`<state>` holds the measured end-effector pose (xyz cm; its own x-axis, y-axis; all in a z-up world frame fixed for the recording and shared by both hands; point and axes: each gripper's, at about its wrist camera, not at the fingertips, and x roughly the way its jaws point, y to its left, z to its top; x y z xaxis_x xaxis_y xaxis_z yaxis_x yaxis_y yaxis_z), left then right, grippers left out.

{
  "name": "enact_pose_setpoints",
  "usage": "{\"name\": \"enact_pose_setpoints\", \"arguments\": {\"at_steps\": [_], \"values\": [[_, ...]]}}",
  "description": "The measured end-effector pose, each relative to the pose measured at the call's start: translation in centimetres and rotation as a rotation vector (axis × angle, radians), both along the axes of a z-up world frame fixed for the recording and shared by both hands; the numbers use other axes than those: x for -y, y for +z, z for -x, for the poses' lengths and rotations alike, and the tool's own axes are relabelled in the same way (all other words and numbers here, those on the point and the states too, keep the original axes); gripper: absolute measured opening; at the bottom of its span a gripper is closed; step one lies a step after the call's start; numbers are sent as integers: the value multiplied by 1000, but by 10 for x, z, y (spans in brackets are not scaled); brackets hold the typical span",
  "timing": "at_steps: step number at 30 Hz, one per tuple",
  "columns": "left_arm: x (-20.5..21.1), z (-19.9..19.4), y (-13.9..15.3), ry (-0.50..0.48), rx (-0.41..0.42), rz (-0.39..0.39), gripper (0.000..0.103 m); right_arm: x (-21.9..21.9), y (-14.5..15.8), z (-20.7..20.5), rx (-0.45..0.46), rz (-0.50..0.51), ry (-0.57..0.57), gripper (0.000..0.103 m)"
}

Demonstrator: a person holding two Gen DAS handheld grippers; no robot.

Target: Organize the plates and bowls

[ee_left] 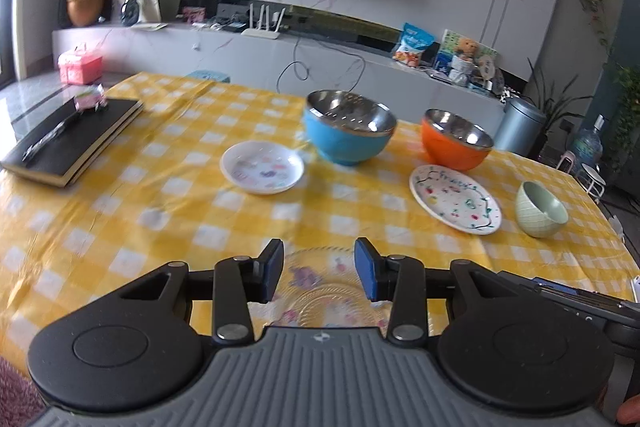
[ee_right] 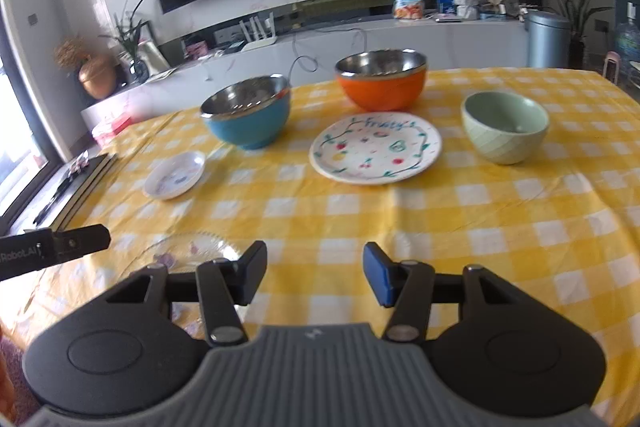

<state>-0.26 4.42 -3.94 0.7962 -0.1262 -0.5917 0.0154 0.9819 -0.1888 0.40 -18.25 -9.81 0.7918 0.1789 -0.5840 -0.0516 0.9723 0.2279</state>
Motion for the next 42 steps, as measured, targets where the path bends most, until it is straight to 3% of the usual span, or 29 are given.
{"name": "enact_pose_setpoints", "arguments": {"at_steps": [8,15,19,28,42], "values": [[37,-26,17,-77,21,-1,46,39,11,0,50,-45,-90,53],[66,-55,18,-146,-4,3,61,62,6,-12,10,-68,-131,53],[78,-77,11,-171,-54,20,66,71,1,-25,-13,-49,-147,56],[90,-123,-5,-164,-107,89,66,92,-5,-64,-18,-32,-183,57],[96,-177,-43,-136,-211,105,66,92,-27,-128,-55,-12,-160,57]]}}
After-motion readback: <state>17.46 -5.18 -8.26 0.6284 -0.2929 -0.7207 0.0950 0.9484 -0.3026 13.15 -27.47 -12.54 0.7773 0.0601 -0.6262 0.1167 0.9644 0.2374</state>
